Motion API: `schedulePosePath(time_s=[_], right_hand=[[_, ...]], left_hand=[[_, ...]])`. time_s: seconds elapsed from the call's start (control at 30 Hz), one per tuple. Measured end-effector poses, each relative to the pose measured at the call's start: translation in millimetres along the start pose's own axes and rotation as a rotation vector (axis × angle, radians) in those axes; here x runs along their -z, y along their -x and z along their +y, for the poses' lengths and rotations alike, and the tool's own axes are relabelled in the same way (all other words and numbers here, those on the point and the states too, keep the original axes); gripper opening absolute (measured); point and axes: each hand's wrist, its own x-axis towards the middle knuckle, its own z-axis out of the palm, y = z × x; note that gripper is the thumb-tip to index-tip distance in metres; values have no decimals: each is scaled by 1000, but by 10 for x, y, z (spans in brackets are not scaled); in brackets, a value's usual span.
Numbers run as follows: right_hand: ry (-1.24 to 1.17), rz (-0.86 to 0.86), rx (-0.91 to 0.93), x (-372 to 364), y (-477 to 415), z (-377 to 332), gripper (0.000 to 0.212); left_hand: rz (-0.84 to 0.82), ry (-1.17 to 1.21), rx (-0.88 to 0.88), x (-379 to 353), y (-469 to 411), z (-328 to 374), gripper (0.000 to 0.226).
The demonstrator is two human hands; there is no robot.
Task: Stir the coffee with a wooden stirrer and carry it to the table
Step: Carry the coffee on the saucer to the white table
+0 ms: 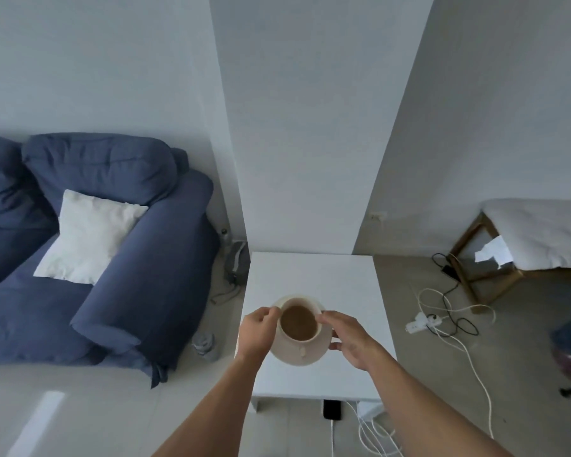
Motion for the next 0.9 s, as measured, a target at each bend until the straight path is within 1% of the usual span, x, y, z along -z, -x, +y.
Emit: schedulePosePath(time_s=[0.17,0.33,0.5,0.6,0.8,0.9], right_hand=[[-49,6,-26,74,-383,-130,13],[-88,-24,-68,156,-835,-266,17],[-111,-24,-110,214,-1336,-338,20],[-136,-25,-159,230,-1642,-307,25],[-174,-30,-237,313,-2240,-124,28],[-192,-39,-273,354,-2517,37,29]], left_hand=[[-39,0,36,-123,-481,39,27],[-73,19,58,-242,-979,48,25],[-87,3,68,-390,-1486,-34,28],[-96,-7,85,-483,-1772,-116,27],[-118,-16,136,-707,-2282,-387,27],[-130,-31,134,-811,-2512,-584,23]])
